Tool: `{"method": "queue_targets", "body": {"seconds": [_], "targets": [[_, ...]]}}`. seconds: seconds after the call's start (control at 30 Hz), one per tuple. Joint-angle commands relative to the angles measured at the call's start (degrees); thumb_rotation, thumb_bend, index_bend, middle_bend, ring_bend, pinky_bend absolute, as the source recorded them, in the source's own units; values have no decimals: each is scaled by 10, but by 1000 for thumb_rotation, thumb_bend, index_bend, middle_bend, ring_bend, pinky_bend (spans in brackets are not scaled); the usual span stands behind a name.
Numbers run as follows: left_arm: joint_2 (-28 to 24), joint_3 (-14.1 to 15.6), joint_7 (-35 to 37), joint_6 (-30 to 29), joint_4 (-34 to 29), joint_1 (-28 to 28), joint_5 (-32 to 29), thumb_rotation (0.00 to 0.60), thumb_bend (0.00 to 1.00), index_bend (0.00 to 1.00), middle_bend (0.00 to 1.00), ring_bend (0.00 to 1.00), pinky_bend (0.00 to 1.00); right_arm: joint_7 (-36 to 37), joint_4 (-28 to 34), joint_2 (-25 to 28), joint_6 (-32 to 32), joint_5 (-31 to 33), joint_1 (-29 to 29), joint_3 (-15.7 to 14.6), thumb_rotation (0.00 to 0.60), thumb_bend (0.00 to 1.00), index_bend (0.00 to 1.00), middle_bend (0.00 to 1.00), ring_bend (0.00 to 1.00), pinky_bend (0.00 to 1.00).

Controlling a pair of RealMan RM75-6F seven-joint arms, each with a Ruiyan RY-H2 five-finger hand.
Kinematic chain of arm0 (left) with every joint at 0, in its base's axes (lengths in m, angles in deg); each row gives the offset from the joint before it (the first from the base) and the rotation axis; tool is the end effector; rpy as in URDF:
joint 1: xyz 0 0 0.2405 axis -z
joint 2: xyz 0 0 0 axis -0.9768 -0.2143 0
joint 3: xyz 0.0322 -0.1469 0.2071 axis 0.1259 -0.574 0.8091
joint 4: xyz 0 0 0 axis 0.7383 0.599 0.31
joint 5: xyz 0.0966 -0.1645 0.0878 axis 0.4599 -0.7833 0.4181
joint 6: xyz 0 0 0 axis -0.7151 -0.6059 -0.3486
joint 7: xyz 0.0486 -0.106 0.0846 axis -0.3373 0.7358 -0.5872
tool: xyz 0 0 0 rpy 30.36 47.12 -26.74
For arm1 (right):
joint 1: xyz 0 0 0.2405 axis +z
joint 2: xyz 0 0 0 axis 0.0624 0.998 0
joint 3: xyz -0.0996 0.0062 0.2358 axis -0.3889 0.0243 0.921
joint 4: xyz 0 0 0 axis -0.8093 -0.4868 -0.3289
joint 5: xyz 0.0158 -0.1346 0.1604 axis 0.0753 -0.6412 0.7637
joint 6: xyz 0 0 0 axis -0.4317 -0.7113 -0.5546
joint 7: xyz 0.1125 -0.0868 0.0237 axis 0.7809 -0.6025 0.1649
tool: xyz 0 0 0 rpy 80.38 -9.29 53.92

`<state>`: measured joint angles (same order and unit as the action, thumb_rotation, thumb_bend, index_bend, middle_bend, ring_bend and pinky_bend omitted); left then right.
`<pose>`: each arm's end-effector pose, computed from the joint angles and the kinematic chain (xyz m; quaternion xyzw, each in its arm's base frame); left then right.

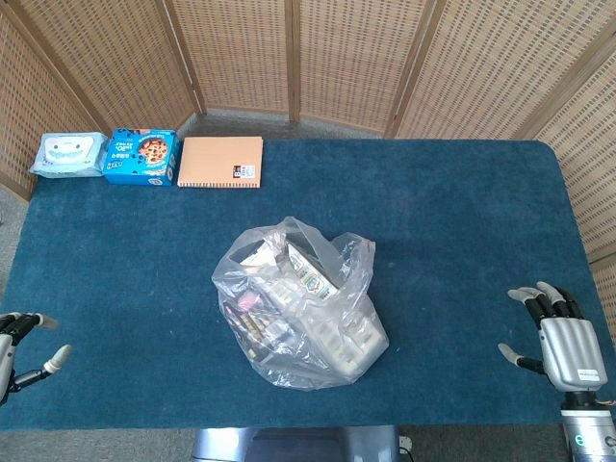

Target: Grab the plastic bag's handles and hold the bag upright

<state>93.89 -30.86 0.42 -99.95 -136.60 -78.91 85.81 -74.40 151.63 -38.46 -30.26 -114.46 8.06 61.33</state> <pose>-0.2907 0.1338 0.1700 -0.5656 -0.4502 -0.3913 0.5695 -0.2770 -0.1795 0.1615 0.5989 -0.3756 0.3870 0.5920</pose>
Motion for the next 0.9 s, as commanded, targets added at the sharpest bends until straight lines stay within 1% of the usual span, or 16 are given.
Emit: {"method": "queue_targets", "body": {"seconds": [0.03, 0.27, 0.57, 0.77, 0.9], "targets": [[1, 0, 3, 4, 1, 2, -2, 0, 174, 409, 418, 314, 231, -2, 2, 0, 1, 1, 1, 1, 545, 159, 259, 274, 167, 133], [-6, -4, 18, 6, -2, 9, 3, 0, 174, 409, 418, 314, 231, -2, 2, -1, -5, -4, -2, 0, 546, 159, 259, 274, 167, 132], [-13, -7, 39, 27, -11, 27, 8, 0, 174, 409, 418, 314, 230, 3, 1, 1, -7, -5, -4, 0, 543, 159, 259, 274, 167, 132], [-23, -9, 55, 49, -23, 46, 13, 0, 173, 409, 418, 314, 230, 9, -1, 1, -7, -4, -4, 2, 542, 159, 259, 274, 167, 132], [-26, -12, 76, 81, -38, 67, 10, 0, 173, 409, 418, 314, 230, 15, -7, 0, -9, 0, -7, 2, 543, 159, 259, 274, 167, 132]]}}
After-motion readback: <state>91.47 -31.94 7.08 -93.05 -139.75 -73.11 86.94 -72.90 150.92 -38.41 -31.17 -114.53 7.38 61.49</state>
